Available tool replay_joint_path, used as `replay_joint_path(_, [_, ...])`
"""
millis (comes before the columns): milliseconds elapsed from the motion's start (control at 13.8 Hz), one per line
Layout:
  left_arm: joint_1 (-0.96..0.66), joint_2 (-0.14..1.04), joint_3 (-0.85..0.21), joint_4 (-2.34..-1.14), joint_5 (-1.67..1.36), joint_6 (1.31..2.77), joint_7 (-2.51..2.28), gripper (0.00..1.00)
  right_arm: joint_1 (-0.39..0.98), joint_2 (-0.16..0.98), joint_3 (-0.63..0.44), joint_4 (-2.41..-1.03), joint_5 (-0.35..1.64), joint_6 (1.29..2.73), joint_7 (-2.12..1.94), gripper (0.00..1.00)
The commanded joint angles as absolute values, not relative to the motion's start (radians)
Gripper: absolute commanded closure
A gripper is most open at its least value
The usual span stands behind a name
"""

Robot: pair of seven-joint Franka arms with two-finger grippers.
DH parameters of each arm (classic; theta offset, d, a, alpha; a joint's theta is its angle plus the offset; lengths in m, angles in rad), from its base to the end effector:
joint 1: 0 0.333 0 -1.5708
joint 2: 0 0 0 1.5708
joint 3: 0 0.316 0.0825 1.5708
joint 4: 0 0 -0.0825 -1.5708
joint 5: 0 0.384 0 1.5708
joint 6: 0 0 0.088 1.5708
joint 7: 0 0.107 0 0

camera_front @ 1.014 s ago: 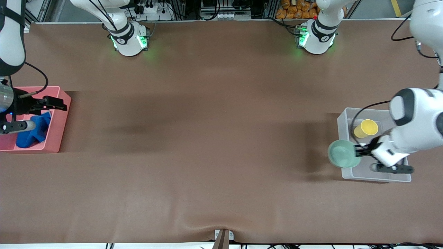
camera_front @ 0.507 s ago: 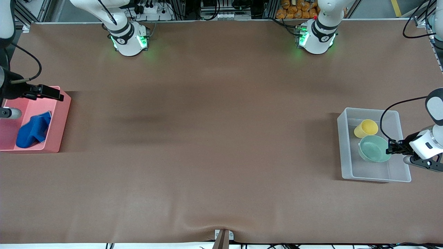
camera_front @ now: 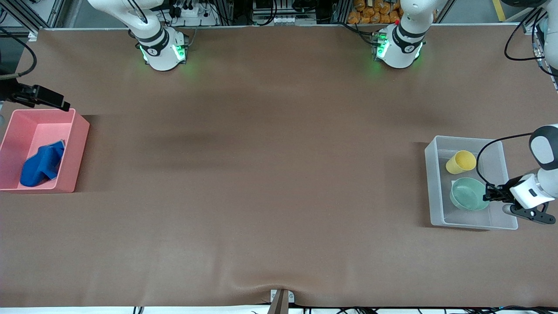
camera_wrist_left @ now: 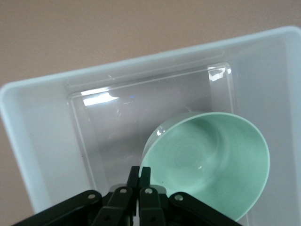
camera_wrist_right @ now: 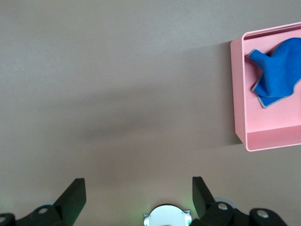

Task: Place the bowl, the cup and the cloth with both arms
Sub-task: 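Open the left gripper to release the bowl in the clear bin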

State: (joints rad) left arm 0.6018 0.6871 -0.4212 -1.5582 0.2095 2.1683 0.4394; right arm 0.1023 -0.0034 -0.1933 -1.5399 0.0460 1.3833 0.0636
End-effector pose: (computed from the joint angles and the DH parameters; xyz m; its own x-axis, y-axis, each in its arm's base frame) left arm 0.6767 0.1767 0.2679 0.9568 -0.2893 0.0291 -0.2907 -0.9528 0.0873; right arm 0.5313 -0.0431 0.6258 0.9773 -0.1442 -0.1551 -0.1516 -0.9878 -0.0368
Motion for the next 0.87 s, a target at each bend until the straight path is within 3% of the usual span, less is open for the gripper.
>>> replay_joint_path(0, [0.600,0.722,-0.423,-1.534,0.229,2.174,0.437,1.00,0.075,-0.014,-0.157,-1.488,-0.015,1.355,0.028,0.00])
replay_joint_path(72, [0.600,0.730,-0.423,-1.532,0.227,2.174,0.437,0.85,0.020,-0.012,-0.111,-1.485,-0.021,1.355,0.003,0.00])
replay_joint_path(145, [0.600,0.729,-0.423,-1.532,0.227,2.174,0.436,0.58,-0.030,-0.011,-0.079,-1.482,-0.018,1.358,-0.011,0.00])
replay_joint_path(217, [0.600,0.724,-0.423,-1.532,0.224,2.174,0.433,0.07,-0.047,-0.009,-0.072,-1.482,-0.009,1.358,-0.012,0.00])
replay_joint_path(290, [0.600,0.715,-0.423,-1.531,0.221,2.174,0.436,0.00,-0.049,-0.008,-0.071,-1.483,-0.009,1.362,-0.011,0.00])
replay_joint_path(797, [0.600,0.445,-0.463,-1.532,0.140,2.001,0.431,0.00,-0.048,-0.009,-0.067,-1.454,0.034,1.374,0.003,0.00])
